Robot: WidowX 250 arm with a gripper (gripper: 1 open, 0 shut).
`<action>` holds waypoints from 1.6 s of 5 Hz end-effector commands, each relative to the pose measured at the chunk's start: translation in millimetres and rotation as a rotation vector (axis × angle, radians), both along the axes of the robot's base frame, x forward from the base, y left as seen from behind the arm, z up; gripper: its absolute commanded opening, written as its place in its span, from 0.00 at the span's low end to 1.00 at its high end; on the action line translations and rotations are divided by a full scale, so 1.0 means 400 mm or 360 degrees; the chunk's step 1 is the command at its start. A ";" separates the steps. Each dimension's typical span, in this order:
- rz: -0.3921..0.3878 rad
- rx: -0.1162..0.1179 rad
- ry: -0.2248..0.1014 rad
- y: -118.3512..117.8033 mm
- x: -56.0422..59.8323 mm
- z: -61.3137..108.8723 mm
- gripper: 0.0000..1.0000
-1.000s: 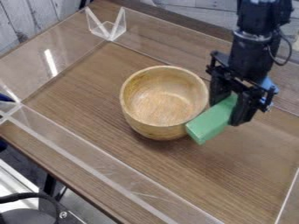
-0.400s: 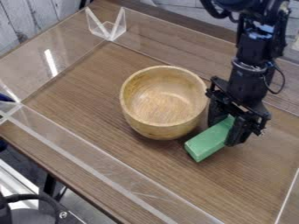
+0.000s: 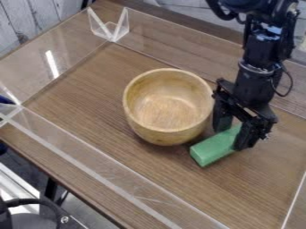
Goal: Remove the green block from inside the brown bowl and put it on the table
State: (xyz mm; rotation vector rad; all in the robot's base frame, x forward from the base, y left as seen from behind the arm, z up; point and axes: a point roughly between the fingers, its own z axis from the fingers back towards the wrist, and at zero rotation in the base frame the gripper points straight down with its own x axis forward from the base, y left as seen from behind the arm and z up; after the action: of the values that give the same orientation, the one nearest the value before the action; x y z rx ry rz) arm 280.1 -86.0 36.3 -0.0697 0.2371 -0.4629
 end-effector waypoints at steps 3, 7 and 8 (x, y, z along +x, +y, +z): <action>0.0019 -0.0026 -0.0151 -0.004 0.025 0.086 1.00; 0.0074 -0.0049 -0.0460 0.024 0.024 0.282 1.00; 0.0040 -0.0065 -0.0438 0.015 0.008 0.251 1.00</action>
State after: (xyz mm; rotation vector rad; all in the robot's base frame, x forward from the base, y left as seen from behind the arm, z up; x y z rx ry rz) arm 279.3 -78.0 121.3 -0.0467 0.0149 -0.4371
